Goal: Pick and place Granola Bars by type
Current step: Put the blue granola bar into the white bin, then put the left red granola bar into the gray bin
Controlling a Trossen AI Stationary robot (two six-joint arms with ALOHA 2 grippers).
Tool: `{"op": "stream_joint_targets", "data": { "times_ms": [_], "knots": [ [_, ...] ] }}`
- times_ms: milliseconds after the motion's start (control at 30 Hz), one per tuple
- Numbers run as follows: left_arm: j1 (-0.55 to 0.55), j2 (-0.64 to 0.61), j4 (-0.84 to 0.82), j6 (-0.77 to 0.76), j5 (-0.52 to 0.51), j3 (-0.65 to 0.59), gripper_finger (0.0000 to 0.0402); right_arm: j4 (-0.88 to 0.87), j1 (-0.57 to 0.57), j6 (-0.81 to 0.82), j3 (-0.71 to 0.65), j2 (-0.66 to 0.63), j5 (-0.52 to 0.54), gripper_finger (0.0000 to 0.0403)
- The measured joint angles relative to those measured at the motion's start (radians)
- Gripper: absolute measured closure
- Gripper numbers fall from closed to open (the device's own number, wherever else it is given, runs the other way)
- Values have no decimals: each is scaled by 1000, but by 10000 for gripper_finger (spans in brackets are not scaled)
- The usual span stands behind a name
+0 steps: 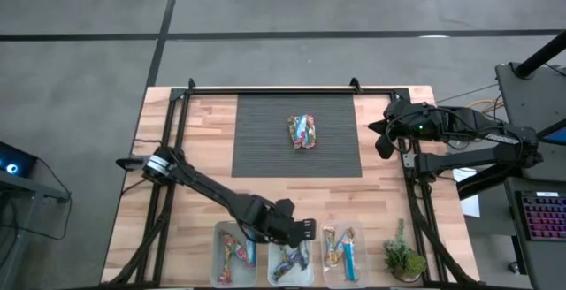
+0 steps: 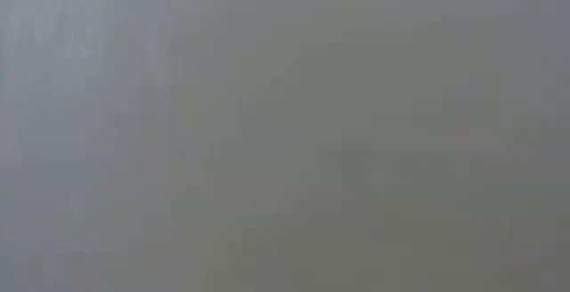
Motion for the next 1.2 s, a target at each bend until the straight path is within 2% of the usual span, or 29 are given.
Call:
{"op": "stream_joint_targets", "data": {
  "times_ms": [100, 400, 667, 767, 1067, 1200],
  "knots": [
    [0, -2, -14, 15, 38, 0, 341, 0, 0, 0, 0, 0, 0, 394],
    [0, -2, -31, 49, 67, 0, 336, 0, 0, 0, 0, 0, 0, 394],
    [1, -2, -31, 74, 92, 0, 272, 0, 0, 1, 0, 0, -4, 394],
    [1, -2, -41, 78, 111, 0, 261, 0, 0, 1, 0, 0, -4, 394],
    [4, -4, -55, 116, 110, 22, 263, 7, 0, 11, 0, 0, -4, 394],
    [8, -6, -55, 180, 69, 52, 292, 6, 0, 10, 0, 0, -4, 394]
  ]
}}
